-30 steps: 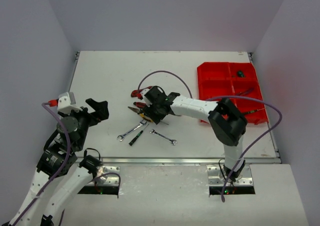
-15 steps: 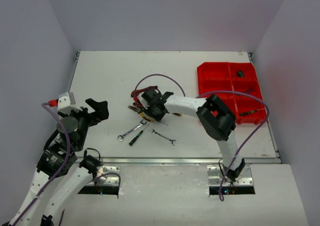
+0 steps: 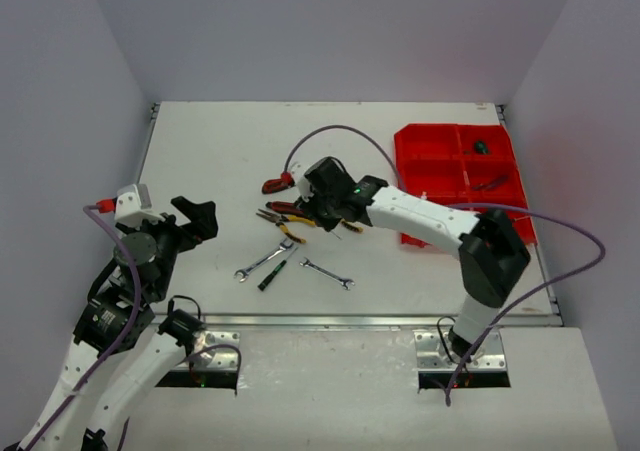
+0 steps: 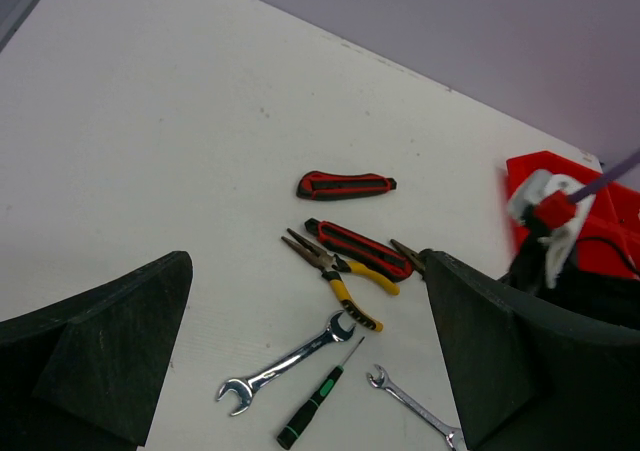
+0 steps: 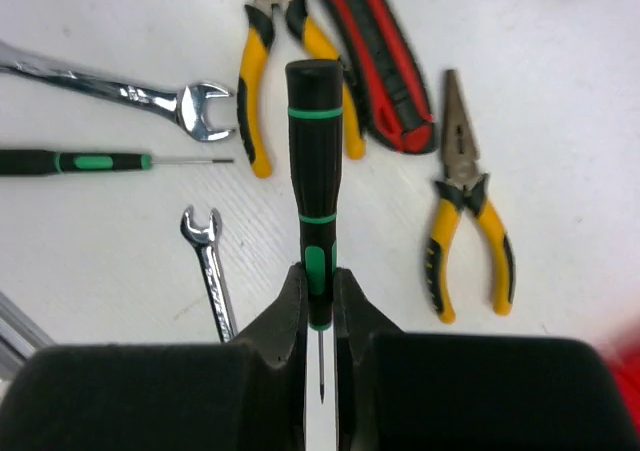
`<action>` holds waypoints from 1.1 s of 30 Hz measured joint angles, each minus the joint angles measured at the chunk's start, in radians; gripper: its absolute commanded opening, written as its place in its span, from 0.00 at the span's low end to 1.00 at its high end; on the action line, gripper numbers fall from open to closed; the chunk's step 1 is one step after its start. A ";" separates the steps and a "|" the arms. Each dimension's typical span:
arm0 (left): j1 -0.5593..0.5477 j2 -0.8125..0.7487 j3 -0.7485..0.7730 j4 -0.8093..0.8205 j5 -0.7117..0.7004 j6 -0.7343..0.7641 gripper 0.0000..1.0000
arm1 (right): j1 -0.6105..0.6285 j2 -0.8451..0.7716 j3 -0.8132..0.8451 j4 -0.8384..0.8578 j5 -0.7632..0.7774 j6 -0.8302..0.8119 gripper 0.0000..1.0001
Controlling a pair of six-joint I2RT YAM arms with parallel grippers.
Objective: Sort the tools into containers
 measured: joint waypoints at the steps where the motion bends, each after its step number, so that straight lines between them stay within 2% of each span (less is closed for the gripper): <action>1: 0.000 0.000 0.000 0.000 0.001 0.000 1.00 | -0.019 -0.057 -0.026 0.009 0.006 0.017 0.00; 3: 0.000 0.000 0.000 0.000 0.000 0.000 1.00 | -0.109 -0.189 -0.100 0.027 0.006 0.067 0.00; 4: 0.000 0.000 0.000 0.000 0.001 0.000 1.00 | -0.191 -0.260 -0.149 0.050 -0.008 0.103 0.00; 9: 0.000 -0.001 0.000 0.000 0.002 0.000 1.00 | -0.800 -0.560 -0.398 0.168 -0.005 0.338 0.00; 12: 0.000 -0.001 0.000 0.000 0.005 0.000 1.00 | -1.158 -0.665 -0.529 0.212 -0.009 0.502 0.00; 13: 0.000 -0.001 0.000 0.000 0.008 0.000 1.00 | -1.228 -0.675 -0.554 0.219 -0.005 0.543 0.00; 16: 0.000 -0.001 0.000 0.001 0.012 0.000 1.00 | -1.326 -0.667 -0.590 0.231 0.002 0.660 0.00; 20: 0.000 -0.001 0.000 0.002 0.022 0.001 1.00 | -1.346 -0.581 -0.578 0.281 0.045 0.764 0.00; 26: -0.002 -0.002 0.000 0.007 0.034 0.004 1.00 | -1.360 -0.419 -0.540 0.335 0.090 0.810 0.00; 33: -0.002 0.019 0.000 0.008 0.045 0.009 1.00 | -1.360 -0.412 -0.581 0.402 0.092 0.834 0.07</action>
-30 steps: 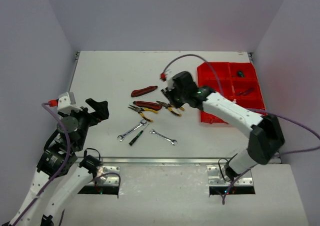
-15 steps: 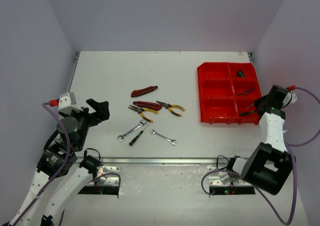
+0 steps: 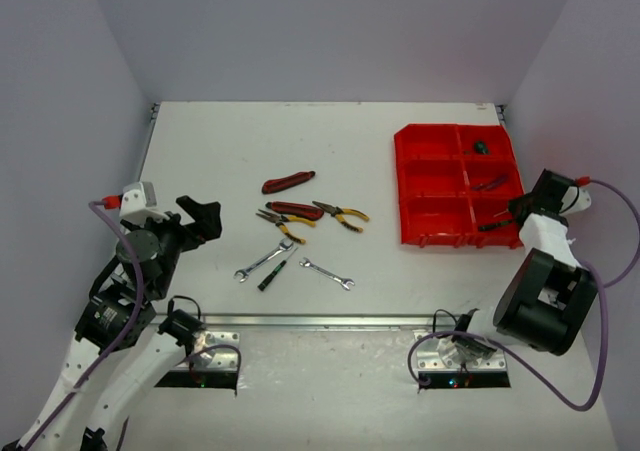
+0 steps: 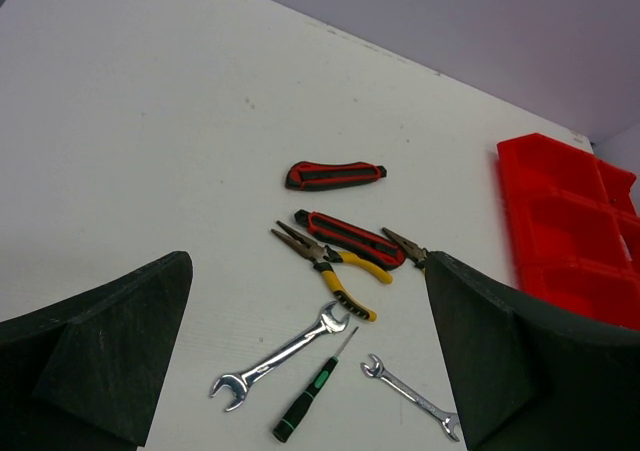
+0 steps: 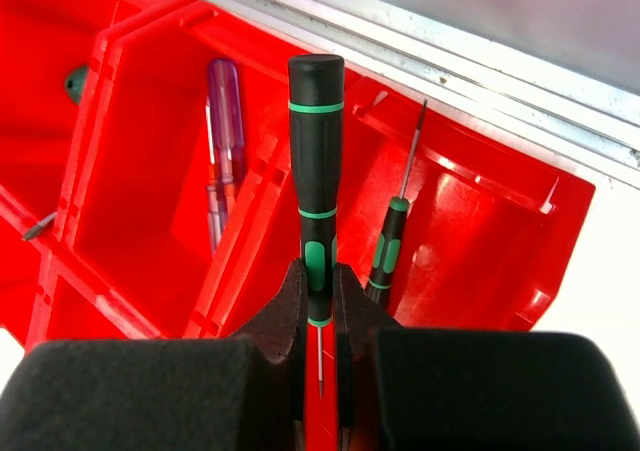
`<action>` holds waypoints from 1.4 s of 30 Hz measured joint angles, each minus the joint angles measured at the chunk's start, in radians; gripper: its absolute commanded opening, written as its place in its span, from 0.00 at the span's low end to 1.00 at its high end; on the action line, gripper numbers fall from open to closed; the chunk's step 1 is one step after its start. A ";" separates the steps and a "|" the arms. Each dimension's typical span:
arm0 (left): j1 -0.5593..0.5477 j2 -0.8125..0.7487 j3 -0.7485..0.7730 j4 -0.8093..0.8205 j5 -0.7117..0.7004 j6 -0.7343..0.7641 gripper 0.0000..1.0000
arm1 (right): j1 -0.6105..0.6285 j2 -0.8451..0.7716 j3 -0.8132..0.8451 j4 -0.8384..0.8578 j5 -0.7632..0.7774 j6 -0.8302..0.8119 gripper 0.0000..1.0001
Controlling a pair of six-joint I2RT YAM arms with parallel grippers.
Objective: Sort the tools into containers
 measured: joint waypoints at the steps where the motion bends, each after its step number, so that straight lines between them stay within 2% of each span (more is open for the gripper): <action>1: 0.000 0.006 0.000 0.000 0.000 0.000 1.00 | 0.000 0.000 -0.002 0.002 -0.002 0.001 0.07; 3: 0.000 0.012 0.000 -0.001 0.000 0.000 1.00 | 0.003 0.000 -0.002 0.007 -0.002 0.002 0.08; 9: 0.000 0.004 0.000 0.000 -0.005 0.000 1.00 | 0.027 0.000 -0.031 0.006 -0.002 0.010 0.24; 11: 0.000 0.004 0.000 0.000 -0.006 0.000 1.00 | 0.037 -0.001 -0.044 0.003 -0.002 0.011 0.38; 12: 0.000 0.004 0.000 0.000 -0.006 0.000 1.00 | 0.042 -0.001 -0.051 0.001 -0.002 0.012 0.39; 13: 0.000 0.004 0.000 0.000 -0.006 0.000 1.00 | 0.044 -0.002 -0.055 -0.001 -0.002 0.015 0.47; 20: 0.000 0.004 0.000 0.000 -0.006 0.000 1.00 | 0.064 -0.033 -0.060 -0.032 -0.004 0.012 0.58; 23: 0.000 0.004 0.000 0.000 -0.006 0.000 1.00 | 0.083 -0.077 -0.040 -0.060 -0.012 -0.003 0.66; 25: 0.000 0.004 0.000 0.000 -0.006 0.000 1.00 | 0.121 -0.112 -0.005 -0.082 -0.025 -0.027 0.77; 27: 0.000 0.004 0.000 0.000 -0.006 0.000 1.00 | 0.199 -0.155 0.042 -0.102 -0.034 -0.073 0.87; 28: 0.000 0.004 0.000 -0.001 -0.007 0.000 1.00 | 0.252 -0.178 0.072 -0.112 -0.042 -0.100 0.99; 34: 0.000 0.005 0.000 -0.001 -0.018 -0.001 1.00 | 0.559 -0.266 0.216 -0.140 -0.082 -0.211 0.99; 38: 0.000 0.027 0.000 -0.002 -0.028 -0.005 1.00 | 0.919 -0.239 0.213 -0.182 -0.053 -0.283 0.99; 40: 0.000 0.062 0.005 -0.006 -0.023 -0.006 1.00 | 1.058 -0.211 0.188 -0.209 -0.061 -0.314 0.99; 42: 0.000 0.153 0.046 -0.042 0.016 -0.012 1.00 | 1.135 -0.208 0.139 -0.243 -0.077 -0.342 0.99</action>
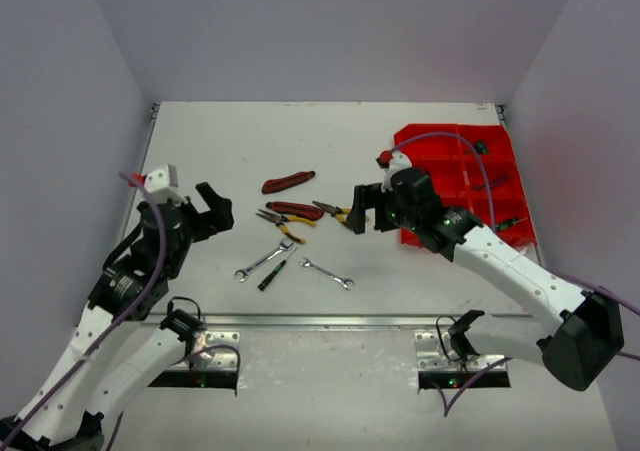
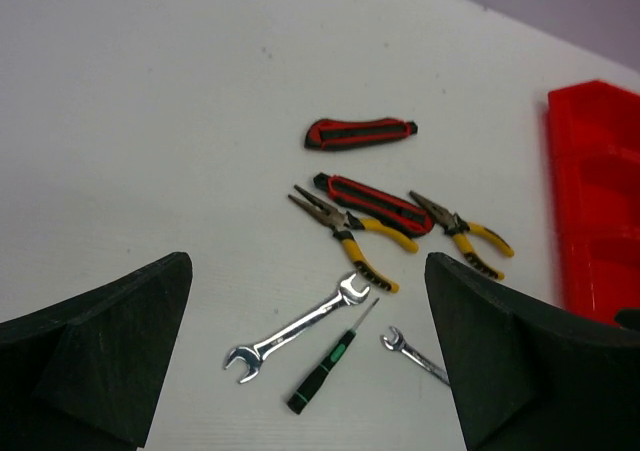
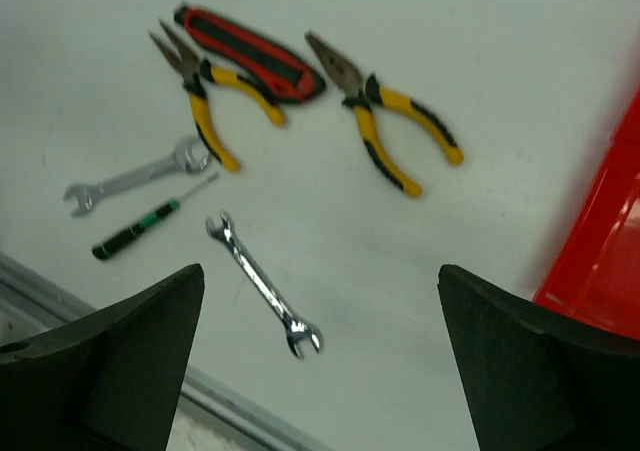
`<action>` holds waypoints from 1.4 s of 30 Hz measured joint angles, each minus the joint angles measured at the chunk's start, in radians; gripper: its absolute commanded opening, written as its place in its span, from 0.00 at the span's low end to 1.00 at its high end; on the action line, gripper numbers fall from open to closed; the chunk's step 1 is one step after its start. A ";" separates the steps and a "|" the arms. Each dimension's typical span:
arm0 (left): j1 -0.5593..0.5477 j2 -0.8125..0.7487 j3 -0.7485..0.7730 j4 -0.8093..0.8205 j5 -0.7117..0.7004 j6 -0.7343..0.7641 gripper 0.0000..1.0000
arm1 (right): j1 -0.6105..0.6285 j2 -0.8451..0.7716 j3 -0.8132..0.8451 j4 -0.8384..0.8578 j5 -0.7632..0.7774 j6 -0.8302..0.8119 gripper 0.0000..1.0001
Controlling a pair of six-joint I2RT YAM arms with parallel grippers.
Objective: Sort the tools into containers
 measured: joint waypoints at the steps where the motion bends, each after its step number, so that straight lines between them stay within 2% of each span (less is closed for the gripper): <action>1: 0.000 0.080 0.038 -0.020 0.036 -0.006 1.00 | 0.018 -0.005 -0.026 -0.027 -0.015 -0.012 0.99; 4: -0.001 0.318 0.105 -0.020 0.171 -0.015 1.00 | 0.027 -0.054 -0.096 -0.081 -0.032 -0.032 0.99; 8: -0.035 0.577 0.075 -0.027 0.314 -0.013 1.00 | 0.025 -0.217 -0.191 -0.146 -0.018 -0.038 0.99; 10: -0.070 0.671 0.064 -0.066 0.343 -0.010 0.99 | 0.024 -0.312 -0.230 -0.145 -0.005 -0.033 0.99; 14: -0.172 0.847 0.063 -0.078 0.373 0.003 0.91 | 0.024 -0.546 -0.297 -0.174 0.004 -0.010 0.99; 18: -0.274 0.973 0.061 -0.083 0.393 0.022 0.78 | 0.024 -0.660 -0.304 -0.191 -0.009 -0.003 0.99; 21: -0.321 1.045 0.064 -0.085 0.380 0.033 0.67 | 0.024 -0.669 -0.303 -0.218 -0.040 -0.008 0.99; 26: -0.326 1.118 0.076 -0.076 0.374 0.036 0.55 | 0.024 -0.701 -0.303 -0.254 -0.103 -0.025 0.99; 30: -0.327 1.146 0.107 -0.065 0.372 0.033 0.19 | 0.024 -0.744 -0.304 -0.256 -0.135 -0.032 0.99; 36: -0.349 1.155 0.120 -0.070 0.338 0.012 0.03 | 0.024 -0.760 -0.304 -0.256 -0.147 -0.034 0.99; 42: -0.436 1.122 0.113 -0.099 0.267 -0.041 0.00 | 0.024 -0.757 -0.327 -0.225 -0.190 -0.026 0.99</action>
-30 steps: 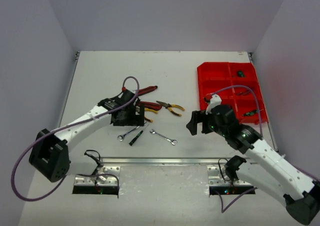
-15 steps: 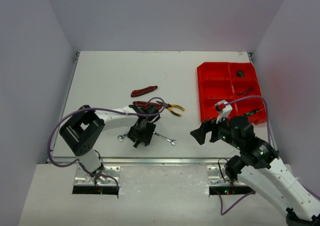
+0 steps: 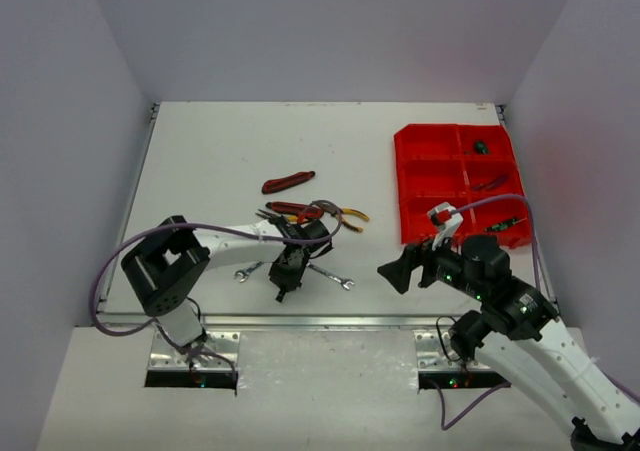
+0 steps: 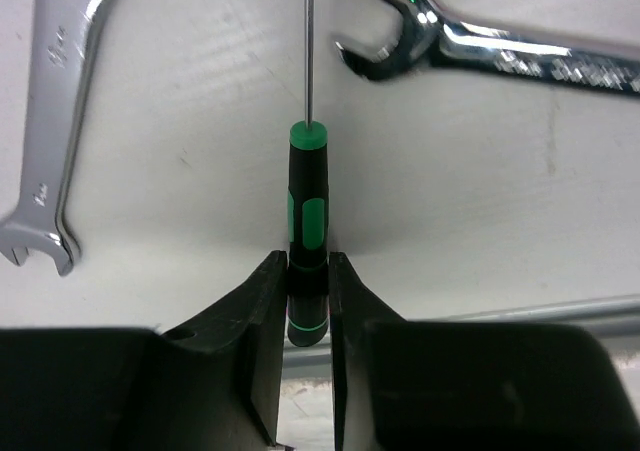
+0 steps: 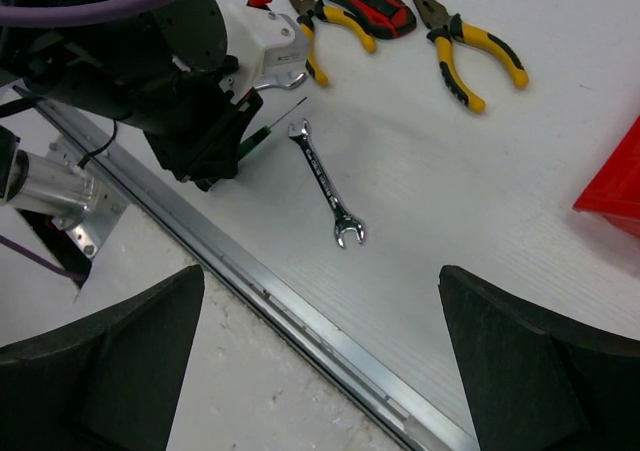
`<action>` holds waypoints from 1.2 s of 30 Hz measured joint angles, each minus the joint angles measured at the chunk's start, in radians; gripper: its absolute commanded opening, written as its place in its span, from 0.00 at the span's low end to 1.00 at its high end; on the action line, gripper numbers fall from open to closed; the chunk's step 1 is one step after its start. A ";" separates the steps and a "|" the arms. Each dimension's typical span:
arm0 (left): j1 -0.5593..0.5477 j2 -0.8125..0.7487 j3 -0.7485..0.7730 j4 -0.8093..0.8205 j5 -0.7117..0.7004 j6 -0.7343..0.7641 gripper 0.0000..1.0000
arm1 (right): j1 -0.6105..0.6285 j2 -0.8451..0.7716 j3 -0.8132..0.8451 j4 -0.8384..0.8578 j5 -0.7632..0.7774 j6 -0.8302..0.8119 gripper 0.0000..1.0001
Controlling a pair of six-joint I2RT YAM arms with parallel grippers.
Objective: Sort the tools into containers
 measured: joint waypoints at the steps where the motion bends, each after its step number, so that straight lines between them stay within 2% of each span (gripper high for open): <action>1: -0.018 -0.021 -0.002 -0.011 -0.002 -0.010 0.00 | 0.000 0.002 -0.007 0.009 -0.010 0.004 0.99; 5: -0.070 -0.178 0.000 -0.039 -0.001 -0.033 0.00 | 0.000 0.014 -0.049 0.081 -0.062 0.052 0.99; 8: -0.081 -0.323 0.001 -0.001 0.040 -0.038 0.00 | 0.000 0.047 -0.056 0.141 -0.078 0.107 0.99; 10: -0.081 -0.414 -0.012 0.086 0.100 -0.037 0.00 | 0.000 0.075 -0.062 0.194 -0.084 0.150 0.98; 14: -0.081 -0.537 -0.115 0.395 0.315 -0.048 0.00 | 0.000 0.135 -0.110 0.373 -0.177 0.241 0.85; 18: -0.081 -0.524 -0.168 0.609 0.474 -0.068 0.00 | 0.001 0.249 -0.120 0.520 -0.268 0.313 0.67; 23: -0.083 -0.497 -0.185 0.796 0.606 -0.092 0.00 | 0.001 0.289 -0.123 0.587 -0.291 0.363 0.47; 25: -0.085 -0.497 -0.190 0.839 0.629 -0.098 0.00 | 0.001 0.288 -0.125 0.614 -0.302 0.376 0.33; 26: -0.085 -0.497 -0.194 0.858 0.638 -0.101 0.02 | 0.001 0.287 -0.125 0.626 -0.308 0.384 0.13; 27: -0.085 -0.497 -0.198 0.869 0.642 -0.103 0.07 | 0.001 0.287 -0.126 0.640 -0.322 0.398 0.00; 29: -0.085 -0.496 -0.201 0.877 0.643 -0.103 0.23 | 0.004 0.288 -0.127 0.664 -0.342 0.415 0.00; 30: -0.085 -0.495 -0.203 0.881 0.646 -0.103 0.45 | 0.006 0.288 -0.127 0.675 -0.350 0.421 0.00; 31: -0.085 -0.495 -0.204 0.884 0.645 -0.105 0.59 | 0.007 0.286 -0.127 0.678 -0.352 0.423 0.00; 32: -0.085 -0.495 -0.204 0.885 0.642 -0.105 0.68 | 0.007 0.282 -0.127 0.672 -0.345 0.421 0.00; 34: -0.085 -0.498 -0.204 0.884 0.627 -0.105 0.96 | 0.007 0.268 -0.127 0.642 -0.313 0.414 0.00; 35: -0.086 -0.500 -0.204 0.882 0.615 -0.105 1.00 | 0.007 0.259 -0.126 0.620 -0.292 0.409 0.00; 36: -0.086 -0.505 -0.203 0.871 0.593 -0.107 1.00 | 0.006 0.248 -0.125 0.592 -0.261 0.402 0.00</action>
